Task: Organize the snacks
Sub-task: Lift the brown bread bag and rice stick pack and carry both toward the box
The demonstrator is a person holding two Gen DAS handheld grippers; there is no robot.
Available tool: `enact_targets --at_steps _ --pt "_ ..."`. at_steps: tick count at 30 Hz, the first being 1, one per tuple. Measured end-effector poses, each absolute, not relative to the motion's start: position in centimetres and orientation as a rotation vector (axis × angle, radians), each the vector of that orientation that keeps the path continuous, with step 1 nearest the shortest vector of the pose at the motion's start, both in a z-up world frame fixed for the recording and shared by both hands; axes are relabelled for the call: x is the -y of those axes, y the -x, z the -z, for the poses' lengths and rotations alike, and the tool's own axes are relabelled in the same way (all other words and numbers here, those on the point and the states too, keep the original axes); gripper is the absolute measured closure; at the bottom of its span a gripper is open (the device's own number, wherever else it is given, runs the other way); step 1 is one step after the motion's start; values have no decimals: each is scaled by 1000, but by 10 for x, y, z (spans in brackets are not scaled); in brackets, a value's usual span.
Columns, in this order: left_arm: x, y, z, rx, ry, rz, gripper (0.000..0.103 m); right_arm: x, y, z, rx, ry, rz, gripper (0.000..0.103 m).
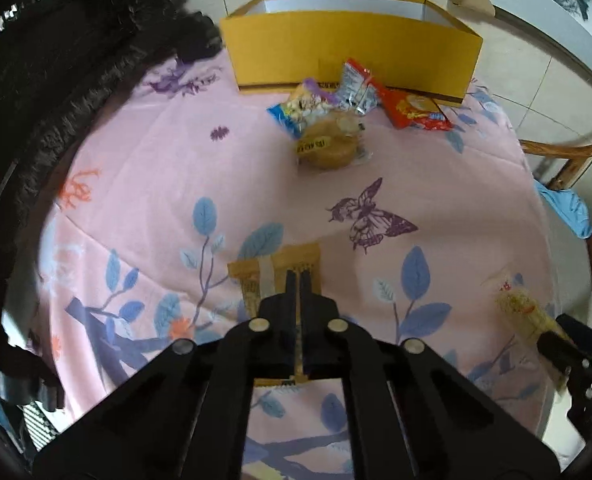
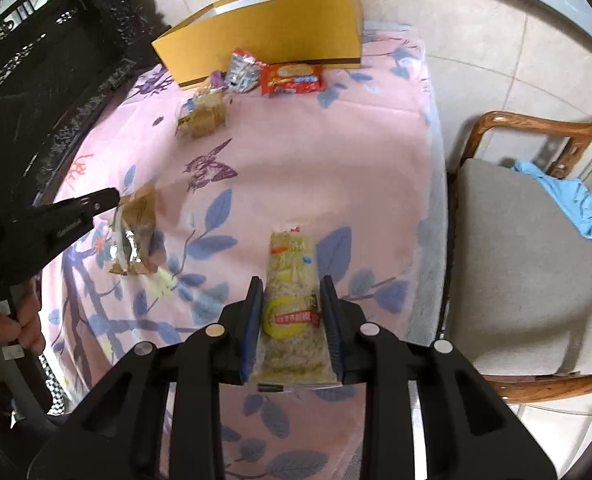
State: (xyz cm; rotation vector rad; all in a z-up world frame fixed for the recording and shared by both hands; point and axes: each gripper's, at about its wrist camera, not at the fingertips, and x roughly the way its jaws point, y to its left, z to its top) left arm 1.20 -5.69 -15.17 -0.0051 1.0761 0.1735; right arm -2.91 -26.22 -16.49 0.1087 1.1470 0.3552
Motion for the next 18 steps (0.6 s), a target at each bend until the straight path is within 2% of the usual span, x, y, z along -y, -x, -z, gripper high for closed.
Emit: enact_targets --at_steps 2,3,4,5,7,9,11,12,13,14,17,18 --pt "41 -7 155 -1107 61 -171 98 266 31 162 -1135 -123 -319 81" --pt "32 -3 157 -1123 92 -172 69 268 32 160 -1133 -136 -304 81" --pt "21 3 160 -1153 126 -177 9 270 34 159 -1134 -150 -292 81" --pt "12 10 162 -1161 153 -205 2 269 35 160 -1136 -151 -284 81" --pt "-1 23 163 -1117 200 -238 2 265 37 163 -1139 -125 -275 81" --pt "-9 25 171 -1152 230 -260 2 261 37 168 -1155 -118 -298 78" --pt "-9 22 177 -1176 266 -246 2 255 35 174 -1180 -100 -319 58" --pt "-4 20 176 -1165 265 -220 2 252 34 177 -1183 -71 -315 38" --pt "1 17 175 -1156 248 -210 2 248 33 181 -1179 -14 -302 31" --pt "7 13 174 -1149 213 -207 2 245 31 185 -1175 34 -293 30" --pt "31 -5 174 -1119 104 -177 2 239 24 198 -1157 126 -255 18" --pt "37 -13 181 -1138 78 -184 4 240 21 201 -1131 110 -242 7"
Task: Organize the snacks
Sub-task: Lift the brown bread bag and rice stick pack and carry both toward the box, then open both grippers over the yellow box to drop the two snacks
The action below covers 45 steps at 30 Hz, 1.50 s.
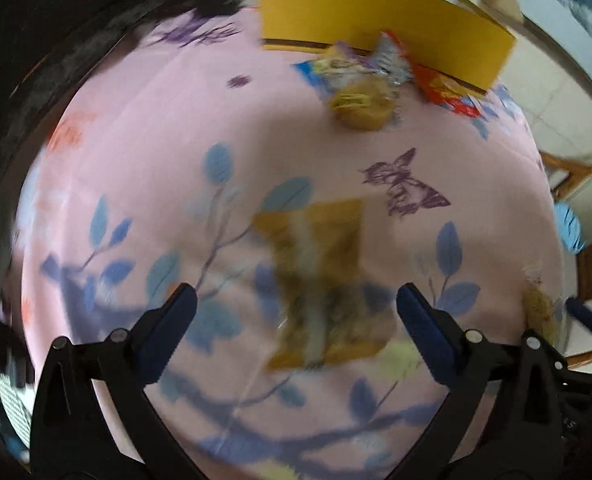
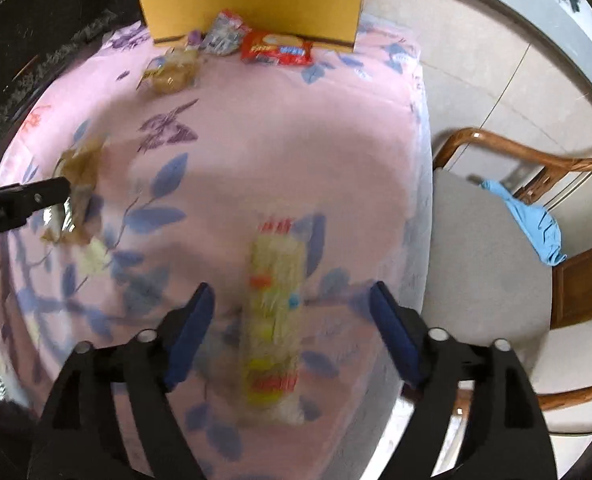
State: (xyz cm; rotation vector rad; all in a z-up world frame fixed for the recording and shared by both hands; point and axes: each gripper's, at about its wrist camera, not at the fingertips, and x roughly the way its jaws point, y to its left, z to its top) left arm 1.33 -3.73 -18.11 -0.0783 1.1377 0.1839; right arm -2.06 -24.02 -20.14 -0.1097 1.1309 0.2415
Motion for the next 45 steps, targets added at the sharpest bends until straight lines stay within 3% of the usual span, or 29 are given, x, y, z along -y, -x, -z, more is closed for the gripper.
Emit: enact_targets --at_steps 1,2,3,4,5,6,10,18,22,30,39,45 --pt "39 -20 190 -1181 65 -199 30 242 18 204 -1120 89 -226 3" --pt "38 -23 198 -1219 78 -198 33 245 16 208 -1115 54 -226 3" --pt "34 -24 197 -1209 117 -189 48 246 14 212 -1118 8 -244 6" --pt "36 -27 198 -1219 99 -163 60 245 15 217 -1109 1 -233 29" --pt "37 -28 198 -1225 89 -153 63 241 18 215 -1082 65 -188 44" --pt "35 -27 200 -1234 94 -156 64 235 21 212 -1074 74 -220 74" --pt "33 -21 204 -1242 117 -123 67 234 23 199 -1136 -41 -237 74" --pt "32 -22 177 -1168 82 -115 67 234 20 154 -1038 -127 -271 74" --pt "45 -25 139 -1049 -53 -153 67 240 20 108 -916 -220 -332 75" --pt "56 -56 66 -888 -73 -104 66 233 -22 45 -765 -197 -358 75" --pt "45 -124 9 -756 -64 -52 66 231 -96 -5 -688 -147 -343 74" --pt "31 -200 -2 -699 -83 -72 66 232 -165 -15 -648 -170 -335 74"
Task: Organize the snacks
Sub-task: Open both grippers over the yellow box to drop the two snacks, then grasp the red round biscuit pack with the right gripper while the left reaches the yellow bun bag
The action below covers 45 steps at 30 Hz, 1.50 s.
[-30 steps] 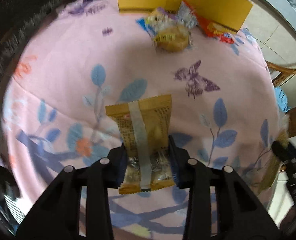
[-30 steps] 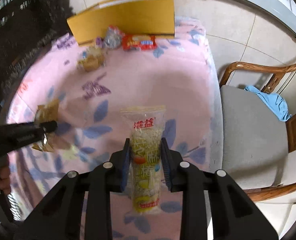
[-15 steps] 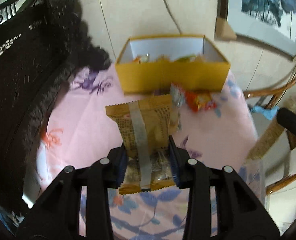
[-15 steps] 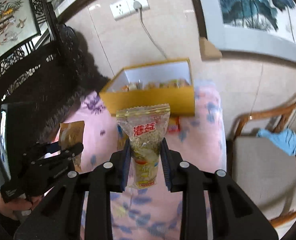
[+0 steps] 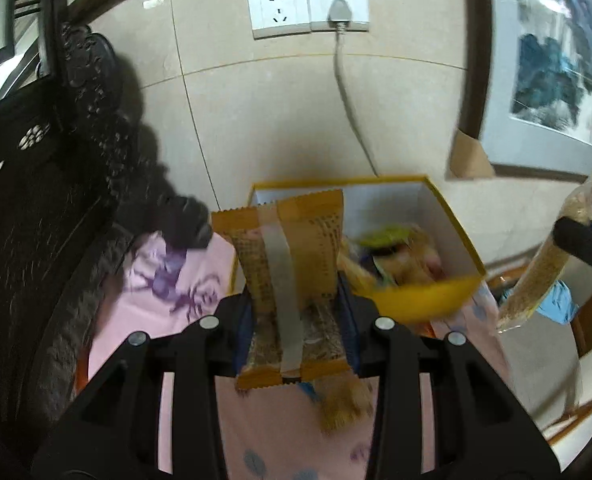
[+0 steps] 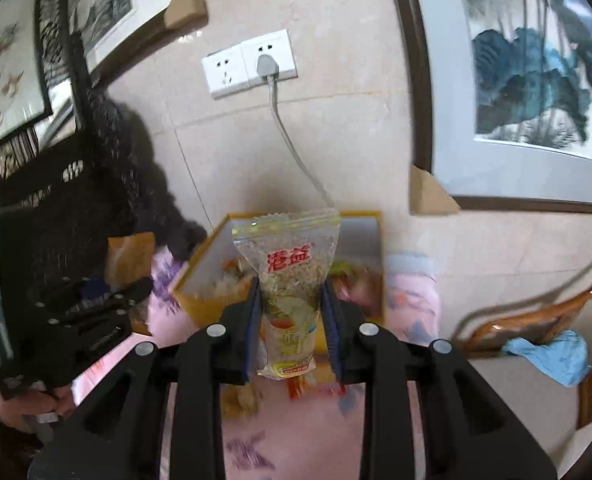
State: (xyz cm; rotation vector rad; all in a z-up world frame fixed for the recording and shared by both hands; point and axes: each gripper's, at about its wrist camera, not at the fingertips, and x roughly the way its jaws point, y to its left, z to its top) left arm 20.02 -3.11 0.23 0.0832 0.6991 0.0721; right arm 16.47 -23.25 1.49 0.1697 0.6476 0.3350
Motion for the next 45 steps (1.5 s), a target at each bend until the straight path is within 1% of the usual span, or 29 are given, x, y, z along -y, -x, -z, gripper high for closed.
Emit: enact_targets --at_steps 4,9,17,18,19,20,21,22,24,27,30,32,33,36,37,40,43,45 --pt "26 -243 -1 -670 -96 -94 66 224 -210 -15 -622 -149 -336 74" --pt "25 -285 9 -676 -104 -102 66 217 -249 1 -640 -153 -336 74" --pt "36 -306 26 -709 -93 -84 66 209 -278 20 -677 -161 -329 75" --pt "36 -309 26 -708 -92 -87 64 209 -281 22 -673 -164 -321 74" --pt "37 -313 26 -681 -85 -108 37 210 -285 23 -677 -172 -322 65" --pt "38 -314 27 -657 -84 -148 15 208 -292 26 -691 -155 -310 48" --pt "39 -312 26 -629 -83 -203 2 203 -296 28 -698 -94 -249 6" --pt "39 -305 24 -581 -77 -246 2 201 -294 28 -677 -62 -206 1" --pt "37 -298 23 -577 -67 -243 2 202 -286 24 -637 -44 -197 1" --pt "29 -281 24 -624 -79 -232 2 211 -263 19 -652 -48 -192 1" --pt "11 -241 45 -696 -142 -266 2 217 -224 28 -679 -27 -269 1" --pt "-1 -215 62 -761 -152 -276 2 205 -199 54 -767 -34 -434 1" --pt "-9 -202 74 -802 -150 -284 2 192 -187 75 -840 -56 -500 1" --pt "-32 -157 114 -957 -126 -321 2 155 -175 125 -952 -88 -501 1" --pt "-40 -136 131 -1016 -114 -331 2 137 -175 145 -979 -80 -483 1" --pt "-53 -97 159 -1107 -100 -324 2 96 -176 186 -1003 -47 -488 1" --pt "-64 -75 177 -1152 -133 -326 2 68 -168 207 -1077 -44 -567 1" --pt "-76 -69 188 -1178 -139 -339 2 63 -147 198 -1098 -96 -728 1"
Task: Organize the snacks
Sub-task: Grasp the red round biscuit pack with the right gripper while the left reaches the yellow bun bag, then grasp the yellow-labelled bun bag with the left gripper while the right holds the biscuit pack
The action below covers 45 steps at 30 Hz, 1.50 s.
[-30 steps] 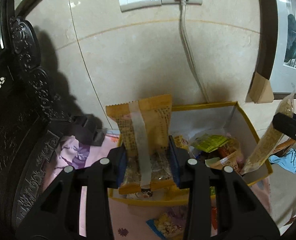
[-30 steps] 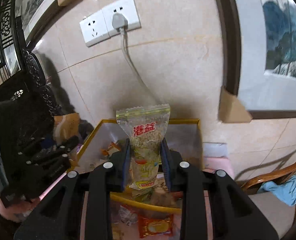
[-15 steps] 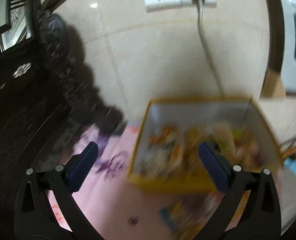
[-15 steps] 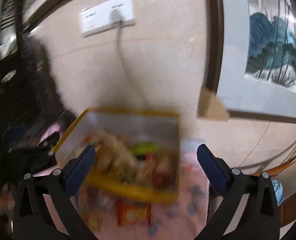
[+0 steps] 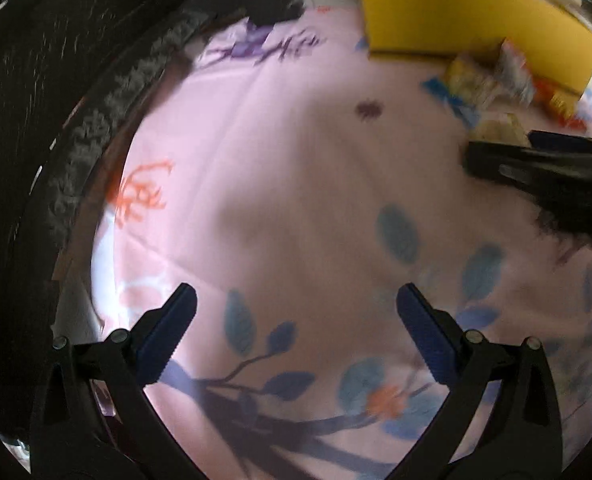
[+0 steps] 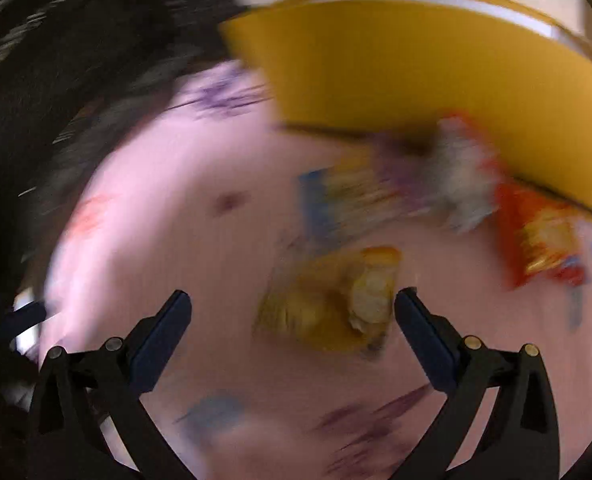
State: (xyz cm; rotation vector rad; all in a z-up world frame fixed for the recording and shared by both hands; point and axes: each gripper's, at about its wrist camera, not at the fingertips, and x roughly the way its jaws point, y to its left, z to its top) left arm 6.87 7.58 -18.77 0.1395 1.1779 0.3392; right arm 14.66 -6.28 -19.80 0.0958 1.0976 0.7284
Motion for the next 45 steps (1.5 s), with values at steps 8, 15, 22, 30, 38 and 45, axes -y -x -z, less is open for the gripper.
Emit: enact_targets --at_steps 8,15,22,30,38,45 --pt "-88 -89 190 -1156 32 -308 2 160 -164 169 -971 150 -277 1" --pt "-60 -128 202 -1122 356 -264 2 180 -224 205 -1015 -27 -225 1" --pt "-37 -151 215 -1057 365 -319 12 154 -239 226 -1015 -91 -117 47" --pt "-38 -139 205 -1113 435 -187 41 163 -184 190 -1066 -115 -203 51" --pt "-30 -84 188 -1165 401 -77 49 193 -102 114 -961 -251 -284 51" --pt "-31 -37 168 -1130 428 -41 20 247 -36 75 -859 -348 -334 51"
